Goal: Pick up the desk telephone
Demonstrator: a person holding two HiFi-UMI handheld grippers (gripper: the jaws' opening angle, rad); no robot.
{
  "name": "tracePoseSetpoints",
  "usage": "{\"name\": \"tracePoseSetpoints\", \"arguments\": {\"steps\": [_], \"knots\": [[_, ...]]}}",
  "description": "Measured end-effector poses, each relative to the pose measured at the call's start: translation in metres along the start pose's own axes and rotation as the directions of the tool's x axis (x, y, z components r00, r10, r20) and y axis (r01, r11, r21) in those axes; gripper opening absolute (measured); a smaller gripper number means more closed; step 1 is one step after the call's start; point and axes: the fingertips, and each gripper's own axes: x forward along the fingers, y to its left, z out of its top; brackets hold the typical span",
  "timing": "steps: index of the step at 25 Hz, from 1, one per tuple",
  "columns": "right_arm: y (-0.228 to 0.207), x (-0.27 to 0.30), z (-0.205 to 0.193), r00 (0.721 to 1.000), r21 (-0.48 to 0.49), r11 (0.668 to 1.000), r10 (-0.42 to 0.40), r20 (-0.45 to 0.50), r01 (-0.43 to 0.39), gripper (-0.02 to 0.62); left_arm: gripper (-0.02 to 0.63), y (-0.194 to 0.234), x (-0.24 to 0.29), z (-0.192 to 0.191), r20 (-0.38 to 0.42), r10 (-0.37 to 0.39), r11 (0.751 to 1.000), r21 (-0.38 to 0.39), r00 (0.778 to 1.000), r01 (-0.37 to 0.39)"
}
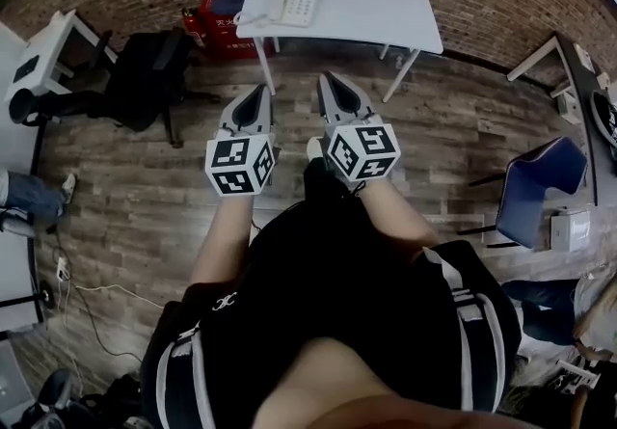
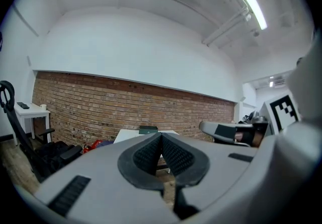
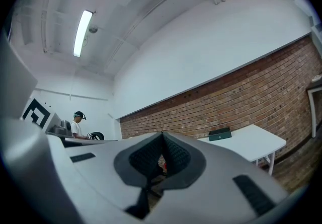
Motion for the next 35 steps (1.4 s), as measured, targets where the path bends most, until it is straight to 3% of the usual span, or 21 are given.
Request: {"name": "tracePoseSetpoints", "arguments": {"steps": [14, 28, 35], "knots": [[-0.064, 0.109, -0.007, 1.000, 0.025, 1.000, 0.004, 0.011, -0.004, -0.002, 0.002, 0.050, 0.103, 0.005, -0.007, 0.013, 1.000, 0.018, 1.000, -0.013], [-0.154, 0.252, -0.032, 0.993, 0.072, 0.997, 0.014, -0.117, -0.005, -0.002, 0.002, 0.116, 0.257, 0.006, -0.110, 0.030, 0.998, -0.053, 0.993, -0.036], [-0.203, 0.328, -0.036, 0.988, 0.114, 0.993, 0.017, -0.153, 0.001, -0.002, 0.002, 0.146, 0.343, 0.018, -0.165, 0.026, 0.998, -0.045, 0.986, -0.034]]}}
